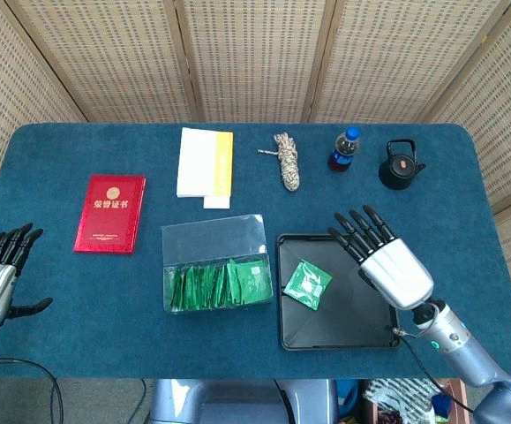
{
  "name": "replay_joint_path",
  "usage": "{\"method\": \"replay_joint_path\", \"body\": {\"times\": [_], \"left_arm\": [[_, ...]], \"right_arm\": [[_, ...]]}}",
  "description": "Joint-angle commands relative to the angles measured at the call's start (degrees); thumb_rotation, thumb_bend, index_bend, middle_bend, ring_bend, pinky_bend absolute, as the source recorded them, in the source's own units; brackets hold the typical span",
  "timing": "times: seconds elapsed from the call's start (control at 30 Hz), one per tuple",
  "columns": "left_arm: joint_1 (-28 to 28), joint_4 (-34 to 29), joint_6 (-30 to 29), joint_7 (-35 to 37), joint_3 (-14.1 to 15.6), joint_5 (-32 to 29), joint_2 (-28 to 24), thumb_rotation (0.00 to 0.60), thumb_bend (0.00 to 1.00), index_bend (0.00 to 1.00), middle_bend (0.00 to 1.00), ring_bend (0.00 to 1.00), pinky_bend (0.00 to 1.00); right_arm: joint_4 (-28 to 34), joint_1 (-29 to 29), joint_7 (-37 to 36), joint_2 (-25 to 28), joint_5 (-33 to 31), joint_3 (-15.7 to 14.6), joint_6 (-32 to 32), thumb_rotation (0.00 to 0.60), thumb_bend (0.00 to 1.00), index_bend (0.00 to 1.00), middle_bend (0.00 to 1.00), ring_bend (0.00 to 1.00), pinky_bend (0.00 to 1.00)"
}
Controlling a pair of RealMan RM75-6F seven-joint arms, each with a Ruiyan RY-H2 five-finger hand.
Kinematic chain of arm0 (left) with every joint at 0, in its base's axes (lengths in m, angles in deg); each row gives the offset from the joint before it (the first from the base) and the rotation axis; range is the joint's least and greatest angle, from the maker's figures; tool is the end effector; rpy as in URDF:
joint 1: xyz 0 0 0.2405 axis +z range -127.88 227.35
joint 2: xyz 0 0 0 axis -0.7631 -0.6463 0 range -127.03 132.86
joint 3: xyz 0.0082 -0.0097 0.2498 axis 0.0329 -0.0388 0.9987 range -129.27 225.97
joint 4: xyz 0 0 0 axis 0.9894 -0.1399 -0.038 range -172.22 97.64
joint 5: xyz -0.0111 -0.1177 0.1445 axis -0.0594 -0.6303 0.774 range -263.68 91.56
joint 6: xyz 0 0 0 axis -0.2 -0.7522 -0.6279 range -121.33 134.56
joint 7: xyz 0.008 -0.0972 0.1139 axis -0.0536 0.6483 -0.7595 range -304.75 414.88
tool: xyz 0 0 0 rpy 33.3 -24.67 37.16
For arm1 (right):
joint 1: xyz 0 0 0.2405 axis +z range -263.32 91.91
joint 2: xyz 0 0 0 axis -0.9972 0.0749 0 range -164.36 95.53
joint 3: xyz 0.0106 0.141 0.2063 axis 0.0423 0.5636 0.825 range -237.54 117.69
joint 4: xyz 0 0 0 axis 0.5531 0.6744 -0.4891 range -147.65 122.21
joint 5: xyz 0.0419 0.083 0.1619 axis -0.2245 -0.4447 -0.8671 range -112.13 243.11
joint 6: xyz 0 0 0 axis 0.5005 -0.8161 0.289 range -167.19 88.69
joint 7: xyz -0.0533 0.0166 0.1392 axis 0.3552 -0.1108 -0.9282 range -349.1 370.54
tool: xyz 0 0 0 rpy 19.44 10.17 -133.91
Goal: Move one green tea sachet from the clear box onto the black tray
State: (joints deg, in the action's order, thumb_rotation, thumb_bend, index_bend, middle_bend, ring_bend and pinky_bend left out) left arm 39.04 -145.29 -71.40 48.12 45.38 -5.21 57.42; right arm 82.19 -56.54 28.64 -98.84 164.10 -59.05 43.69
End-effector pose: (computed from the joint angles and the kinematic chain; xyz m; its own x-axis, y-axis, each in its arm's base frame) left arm -0.2530 0.2062 0.1913 0.4060 0.0996 0.9084 0.9139 -0.0474 -0.4033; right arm -0.1679 -0.2657 0.1508 0.5808 0.2615 0.7709 -0.5829 -0.5274 0.6181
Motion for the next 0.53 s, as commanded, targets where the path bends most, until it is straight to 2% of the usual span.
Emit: {"method": "replay_joint_path", "body": {"times": [0.03, 0.1, 0.17, 0.37, 0.53], "left_arm": [[0.22, 0.39, -0.64, -0.29, 0.19, 0.82, 0.6, 0.6, 0.07, 0.0, 0.0, 0.0, 0.0], [0.57, 0.79, -1.36, -0.5, 0.44, 1.57, 1.12, 0.6, 0.07, 0.0, 0.0, 0.0, 0.0], [0.88, 0.98, -1.98, -0.53, 0.61, 2.15, 1.36, 0.6, 0.07, 0.0, 0.0, 0.0, 0.0], [2.12, 1.67, -4.63, -0.35, 1.15, 4.68, 2.24, 0.6, 0.07, 0.0, 0.0, 0.0, 0.0], [2.37, 1.86, -5.1, -0.7, 1.21, 5.19, 2.56, 0.6, 0.07, 0.0, 0.0, 0.0, 0.0]], "right_arm": [[-1.32, -7.09, -5.49, -1.39, -2.51, -0.45, 7.92, 0.6, 0.18, 0.04, 0.0, 0.0, 0.01], [-2.75, -9.87, -5.57, -3.03, -3.7, -0.57, 10.59, 0.6, 0.05, 0.04, 0.0, 0.0, 0.0], [-3.13, -11.7, -6.17, -3.95, -5.04, -0.53, 12.01, 0.6, 0.01, 0.03, 0.0, 0.0, 0.0], [-1.96, -17.99, -9.64, -5.71, -10.06, -0.9, 15.13, 0.6, 0.0, 0.0, 0.0, 0.0, 0.0], [-2.54, -19.79, -9.18, -6.09, -10.54, -0.79, 15.06, 0.6, 0.0, 0.0, 0.0, 0.0, 0.0]]}}
